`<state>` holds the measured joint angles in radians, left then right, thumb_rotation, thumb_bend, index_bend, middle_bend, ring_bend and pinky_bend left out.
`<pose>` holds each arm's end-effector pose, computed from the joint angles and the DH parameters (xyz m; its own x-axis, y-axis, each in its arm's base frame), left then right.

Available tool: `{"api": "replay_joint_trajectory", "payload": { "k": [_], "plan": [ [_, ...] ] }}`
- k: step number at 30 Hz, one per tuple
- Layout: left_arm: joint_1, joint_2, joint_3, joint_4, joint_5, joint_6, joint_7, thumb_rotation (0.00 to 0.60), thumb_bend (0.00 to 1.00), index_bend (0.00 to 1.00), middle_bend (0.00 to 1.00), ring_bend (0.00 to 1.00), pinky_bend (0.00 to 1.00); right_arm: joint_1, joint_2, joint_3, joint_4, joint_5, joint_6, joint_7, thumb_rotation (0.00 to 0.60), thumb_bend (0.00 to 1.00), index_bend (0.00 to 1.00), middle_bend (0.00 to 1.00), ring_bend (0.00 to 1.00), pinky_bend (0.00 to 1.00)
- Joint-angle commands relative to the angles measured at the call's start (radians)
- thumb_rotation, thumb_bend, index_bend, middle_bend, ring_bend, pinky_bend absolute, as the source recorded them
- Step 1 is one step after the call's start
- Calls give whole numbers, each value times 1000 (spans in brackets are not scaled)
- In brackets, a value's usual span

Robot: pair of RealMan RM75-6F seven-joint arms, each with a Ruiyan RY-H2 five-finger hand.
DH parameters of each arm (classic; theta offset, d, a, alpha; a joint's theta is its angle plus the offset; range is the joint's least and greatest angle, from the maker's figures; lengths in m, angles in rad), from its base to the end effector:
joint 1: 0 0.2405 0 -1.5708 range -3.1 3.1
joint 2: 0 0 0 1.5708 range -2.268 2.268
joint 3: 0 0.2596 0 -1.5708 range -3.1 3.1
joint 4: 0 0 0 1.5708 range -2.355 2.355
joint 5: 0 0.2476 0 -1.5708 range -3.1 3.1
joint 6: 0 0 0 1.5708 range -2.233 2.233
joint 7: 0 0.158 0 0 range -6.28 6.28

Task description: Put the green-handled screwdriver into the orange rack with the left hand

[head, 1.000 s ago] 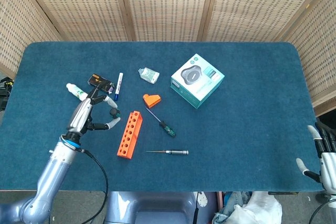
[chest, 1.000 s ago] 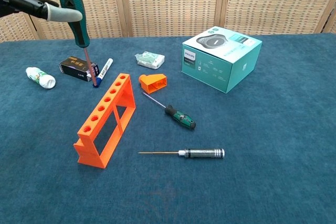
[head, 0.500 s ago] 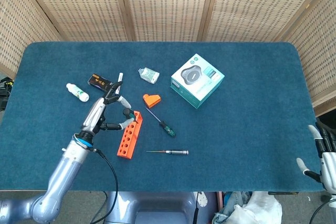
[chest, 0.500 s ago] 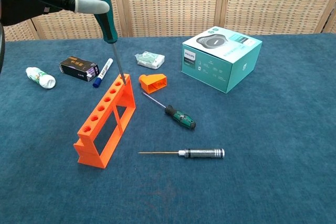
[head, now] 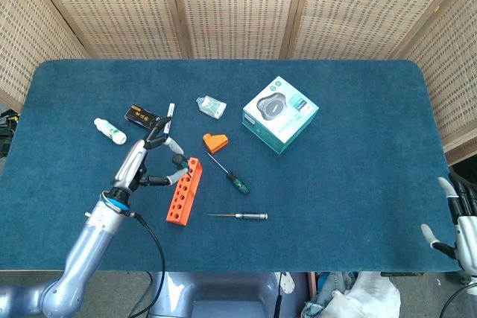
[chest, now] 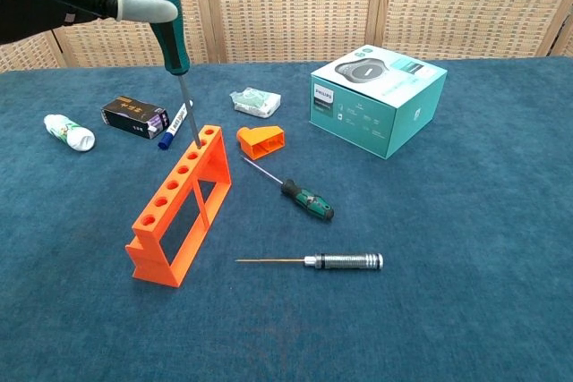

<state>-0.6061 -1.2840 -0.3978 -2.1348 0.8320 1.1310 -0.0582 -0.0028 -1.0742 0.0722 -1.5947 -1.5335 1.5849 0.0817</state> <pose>-0.0691 0.3161 0.0478 -0.4345 0.3328 0.8369 0.8805 -0.0384 0.4724 -0.3400 -0.1742 0.1590 0.3800 0.0877 0.9208 -0.9250 0.0309 0.3788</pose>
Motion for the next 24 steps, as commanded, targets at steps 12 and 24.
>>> {"api": "replay_joint_trajectory", "payload": {
  "k": [12, 24],
  "plan": [
    [-8, 10, 16, 7, -12, 2, 10, 600, 320, 653, 61, 0, 0, 0, -2, 1, 1, 3, 0, 1, 600, 258, 0, 0, 0, 0],
    [-16, 1, 34, 30, -34, -13, 8, 600, 320, 653, 61, 0, 0, -1, -1, 1, 1, 2, 2, -1, 600, 258, 0, 0, 0, 0]
  ]
}}
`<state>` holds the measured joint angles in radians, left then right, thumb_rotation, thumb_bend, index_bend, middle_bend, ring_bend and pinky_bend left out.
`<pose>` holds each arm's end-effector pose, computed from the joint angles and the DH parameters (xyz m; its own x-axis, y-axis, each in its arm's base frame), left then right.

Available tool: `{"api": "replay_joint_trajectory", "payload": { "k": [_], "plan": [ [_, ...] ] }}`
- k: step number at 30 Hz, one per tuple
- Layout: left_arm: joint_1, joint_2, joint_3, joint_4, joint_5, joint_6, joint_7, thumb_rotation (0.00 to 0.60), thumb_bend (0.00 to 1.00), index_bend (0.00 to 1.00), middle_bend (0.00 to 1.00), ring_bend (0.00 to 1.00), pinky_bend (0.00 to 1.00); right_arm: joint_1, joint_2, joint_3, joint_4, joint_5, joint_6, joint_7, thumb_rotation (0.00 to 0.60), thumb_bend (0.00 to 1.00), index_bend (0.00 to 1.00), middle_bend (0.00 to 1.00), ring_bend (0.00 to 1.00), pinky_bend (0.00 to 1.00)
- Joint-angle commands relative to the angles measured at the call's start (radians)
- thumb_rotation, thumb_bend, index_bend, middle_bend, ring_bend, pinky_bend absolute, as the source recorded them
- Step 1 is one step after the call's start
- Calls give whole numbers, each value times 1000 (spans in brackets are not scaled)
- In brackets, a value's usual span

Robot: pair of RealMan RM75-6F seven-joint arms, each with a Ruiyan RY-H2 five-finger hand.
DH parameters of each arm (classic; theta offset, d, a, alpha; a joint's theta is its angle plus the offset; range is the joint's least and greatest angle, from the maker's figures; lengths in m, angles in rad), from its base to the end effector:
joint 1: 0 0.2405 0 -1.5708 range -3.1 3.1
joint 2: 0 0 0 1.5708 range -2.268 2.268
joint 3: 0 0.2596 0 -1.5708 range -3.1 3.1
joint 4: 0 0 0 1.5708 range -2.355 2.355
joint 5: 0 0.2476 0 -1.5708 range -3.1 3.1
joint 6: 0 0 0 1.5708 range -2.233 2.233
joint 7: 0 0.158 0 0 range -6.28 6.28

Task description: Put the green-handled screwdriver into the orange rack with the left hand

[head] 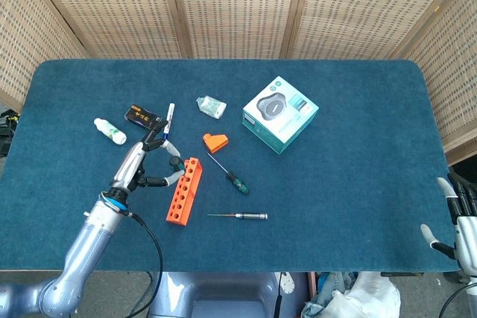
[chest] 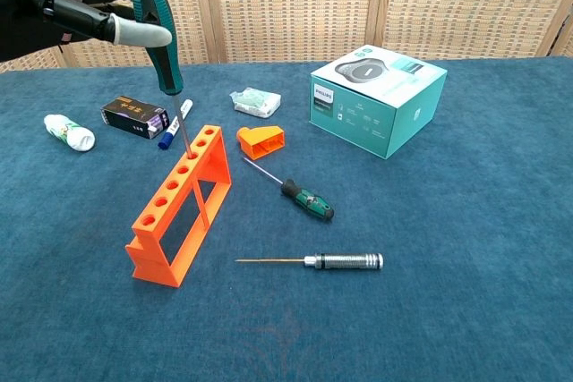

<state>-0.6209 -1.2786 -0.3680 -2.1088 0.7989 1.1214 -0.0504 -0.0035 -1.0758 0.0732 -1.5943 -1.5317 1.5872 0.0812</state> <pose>-0.0814 0.3178 0.0402 -0.4071 0.3426 0.8467 0.9008 -0.0031 0.4343 -0.3400 -0.1742 0.1591 0.3794 0.0909 0.9208 -0.9252 0.0331 0.3780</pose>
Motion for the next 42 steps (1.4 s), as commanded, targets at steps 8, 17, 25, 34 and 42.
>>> {"api": "replay_joint_trajectory", "payload": {
  "k": [8, 17, 25, 34, 42],
  "plan": [
    [-7, -26, 26, 30, -7, -8, 8, 600, 321, 653, 61, 0, 0, 0, 1, 1, 2, 2, 0, 3, 600, 258, 0, 0, 0, 0],
    [1, -47, 60, 73, 12, -5, 17, 600, 320, 653, 61, 0, 0, -1, 1, 1, 1, 0, 3, 5, 600, 258, 0, 0, 0, 0],
    [0, -60, 80, 102, 6, -21, 30, 600, 320, 652, 61, 0, 0, -1, 1, 1, 1, 2, 2, 3, 600, 258, 0, 0, 0, 0],
    [-5, -88, 93, 123, 2, -26, 43, 600, 321, 652, 61, 0, 0, -2, 3, 3, 3, 3, 4, 11, 600, 258, 0, 0, 0, 0],
    [-6, -95, 95, 138, -6, -32, 51, 600, 320, 652, 61, 0, 0, -3, 3, 3, 3, 1, 7, 12, 600, 258, 0, 0, 0, 0]
  ]
}}
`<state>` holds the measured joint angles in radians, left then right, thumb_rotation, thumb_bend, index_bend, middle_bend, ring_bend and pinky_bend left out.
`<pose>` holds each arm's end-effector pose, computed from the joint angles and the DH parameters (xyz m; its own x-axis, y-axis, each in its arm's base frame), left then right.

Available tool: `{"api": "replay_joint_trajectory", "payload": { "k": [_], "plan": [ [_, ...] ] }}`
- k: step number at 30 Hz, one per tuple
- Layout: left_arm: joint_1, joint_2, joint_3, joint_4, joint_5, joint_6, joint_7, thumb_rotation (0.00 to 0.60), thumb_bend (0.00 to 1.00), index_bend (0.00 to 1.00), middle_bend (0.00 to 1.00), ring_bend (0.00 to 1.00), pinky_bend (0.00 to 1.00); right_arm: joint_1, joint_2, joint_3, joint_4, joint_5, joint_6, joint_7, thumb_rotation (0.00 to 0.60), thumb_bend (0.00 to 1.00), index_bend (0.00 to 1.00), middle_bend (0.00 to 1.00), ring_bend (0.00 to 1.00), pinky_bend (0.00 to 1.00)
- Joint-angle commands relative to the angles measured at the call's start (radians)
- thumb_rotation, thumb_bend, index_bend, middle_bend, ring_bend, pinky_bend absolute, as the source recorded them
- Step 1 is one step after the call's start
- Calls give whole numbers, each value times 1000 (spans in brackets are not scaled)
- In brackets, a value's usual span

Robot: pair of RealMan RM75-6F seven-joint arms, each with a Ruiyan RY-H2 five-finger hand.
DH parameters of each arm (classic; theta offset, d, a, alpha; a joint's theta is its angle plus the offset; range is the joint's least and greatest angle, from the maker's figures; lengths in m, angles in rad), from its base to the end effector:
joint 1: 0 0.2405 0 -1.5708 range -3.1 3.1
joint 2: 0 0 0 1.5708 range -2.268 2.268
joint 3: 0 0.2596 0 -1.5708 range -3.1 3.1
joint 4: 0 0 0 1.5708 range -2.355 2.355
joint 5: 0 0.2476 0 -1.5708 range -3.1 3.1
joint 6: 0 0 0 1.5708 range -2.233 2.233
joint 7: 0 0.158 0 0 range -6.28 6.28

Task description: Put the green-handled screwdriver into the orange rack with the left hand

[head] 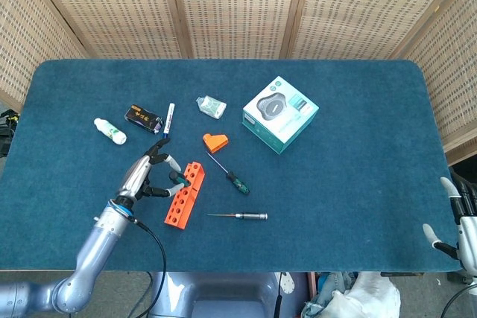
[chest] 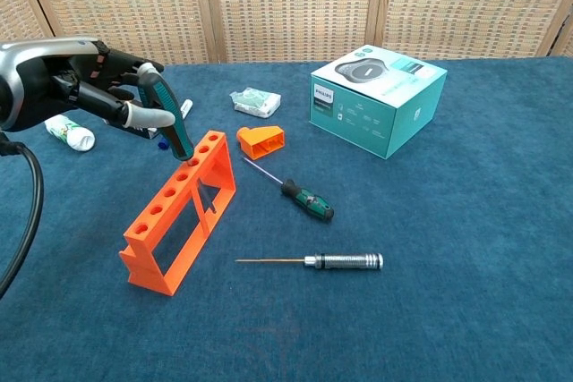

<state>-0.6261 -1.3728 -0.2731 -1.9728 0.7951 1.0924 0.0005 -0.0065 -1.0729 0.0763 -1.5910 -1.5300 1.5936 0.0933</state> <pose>-0.1162 0.3139 -0.0034 -0.3147 0.3886 0.8660 0.9461 0.0549 0.3192 -0.3410 -0.1738 0.1620 0.3741 0.0997 0.9220 -0.9274 0.0358 0.3724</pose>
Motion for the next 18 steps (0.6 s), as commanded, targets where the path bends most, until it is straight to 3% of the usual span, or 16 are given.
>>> {"api": "replay_joint_trajectory", "payload": {
  "k": [1, 18],
  "plan": [
    [-1, -2, 1, 4, -3, -5, 1, 600, 320, 652, 61, 0, 0, -1, 0, 0, 0, -1, 2, 0, 600, 258, 0, 0, 0, 0],
    [-2, -11, 8, 22, -3, -32, -3, 600, 322, 623, 55, 0, 0, -2, -1, 3, 4, -1, 9, 7, 600, 258, 0, 0, 0, 0]
  ]
}}
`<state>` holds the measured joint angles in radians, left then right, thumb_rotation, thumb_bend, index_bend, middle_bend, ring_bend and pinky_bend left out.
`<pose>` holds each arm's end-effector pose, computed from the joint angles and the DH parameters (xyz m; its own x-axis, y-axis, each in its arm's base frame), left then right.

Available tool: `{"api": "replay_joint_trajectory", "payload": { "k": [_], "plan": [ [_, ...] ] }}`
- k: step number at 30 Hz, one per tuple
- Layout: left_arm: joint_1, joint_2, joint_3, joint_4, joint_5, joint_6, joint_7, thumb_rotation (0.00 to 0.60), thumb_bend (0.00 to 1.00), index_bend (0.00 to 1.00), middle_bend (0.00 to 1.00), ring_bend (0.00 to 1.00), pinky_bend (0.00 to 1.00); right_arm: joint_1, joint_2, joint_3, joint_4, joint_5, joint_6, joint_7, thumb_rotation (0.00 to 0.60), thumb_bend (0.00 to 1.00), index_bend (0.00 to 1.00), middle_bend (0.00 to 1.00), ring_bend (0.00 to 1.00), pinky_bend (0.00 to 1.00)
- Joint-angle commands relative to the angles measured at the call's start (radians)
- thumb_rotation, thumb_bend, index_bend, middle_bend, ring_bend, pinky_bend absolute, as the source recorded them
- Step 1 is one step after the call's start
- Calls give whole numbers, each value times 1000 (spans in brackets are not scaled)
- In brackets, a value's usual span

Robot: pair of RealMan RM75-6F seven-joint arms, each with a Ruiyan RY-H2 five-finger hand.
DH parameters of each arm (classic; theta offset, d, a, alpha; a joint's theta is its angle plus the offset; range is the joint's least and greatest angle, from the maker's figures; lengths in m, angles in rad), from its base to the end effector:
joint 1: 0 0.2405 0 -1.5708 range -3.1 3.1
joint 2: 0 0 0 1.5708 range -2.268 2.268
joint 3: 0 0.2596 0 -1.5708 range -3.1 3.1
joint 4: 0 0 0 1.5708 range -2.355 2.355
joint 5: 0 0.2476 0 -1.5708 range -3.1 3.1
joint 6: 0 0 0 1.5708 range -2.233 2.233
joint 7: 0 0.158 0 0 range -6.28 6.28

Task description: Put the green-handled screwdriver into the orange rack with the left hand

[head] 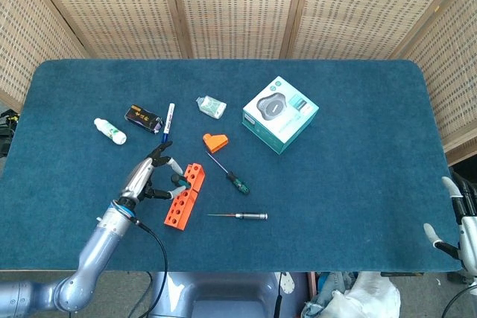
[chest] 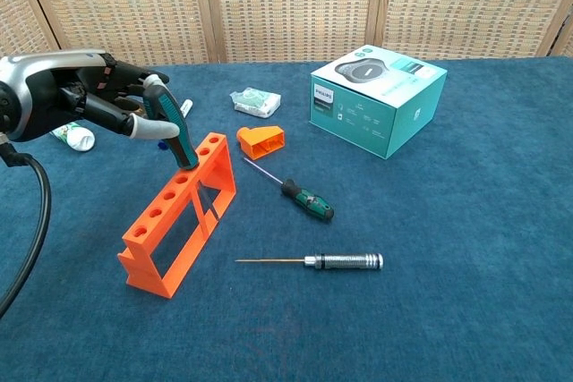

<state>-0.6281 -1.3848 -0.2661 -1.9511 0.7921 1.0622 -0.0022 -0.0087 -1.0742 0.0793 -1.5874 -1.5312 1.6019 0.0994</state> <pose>-0.1192 0.3133 -0.0116 -0.3092 0.4139 0.8562 0.9481 0.0635 0.3117 -0.3411 -0.1736 0.1635 0.3706 0.1102 0.9222 -0.9288 0.0351 0.3690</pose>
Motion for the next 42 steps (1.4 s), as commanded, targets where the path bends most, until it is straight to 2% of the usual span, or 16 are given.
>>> {"api": "replay_joint_trajectory", "payload": {
  "k": [1, 12, 22, 34, 38, 40, 42],
  "plan": [
    [0, 0, 1, 2, 0, -3, 0, 600, 322, 610, 51, 0, 0, 0, 0, 0, 0, -1, 1, 1, 600, 258, 0, 0, 0, 0],
    [15, 20, -16, -7, 51, -21, -58, 600, 320, 353, 0, 0, 0, 0, -2, 1, 2, -1, 2, 1, 600, 258, 0, 0, 0, 0],
    [27, 56, -36, -41, 86, -16, -88, 600, 320, 336, 0, 0, 0, 0, -2, 0, 2, -2, 1, -1, 600, 258, 0, 0, 0, 0],
    [88, 163, -77, -134, 187, 38, -171, 600, 320, 315, 0, 0, 0, -1, -1, 2, 3, 0, 3, 4, 600, 258, 0, 0, 0, 0],
    [136, 212, -46, -138, 288, 97, -151, 600, 320, 269, 0, 0, 0, -2, 0, 3, 2, 1, 4, 3, 600, 258, 0, 0, 0, 0],
    [160, 224, -14, -125, 337, 135, -105, 600, 320, 257, 0, 0, 0, -2, 0, 3, 2, 1, 4, 0, 600, 258, 0, 0, 0, 0],
    [196, 225, 39, -92, 411, 205, -9, 600, 320, 243, 0, 0, 0, -2, -1, 2, 1, -1, 4, -4, 600, 258, 0, 0, 0, 0]
  ]
}}
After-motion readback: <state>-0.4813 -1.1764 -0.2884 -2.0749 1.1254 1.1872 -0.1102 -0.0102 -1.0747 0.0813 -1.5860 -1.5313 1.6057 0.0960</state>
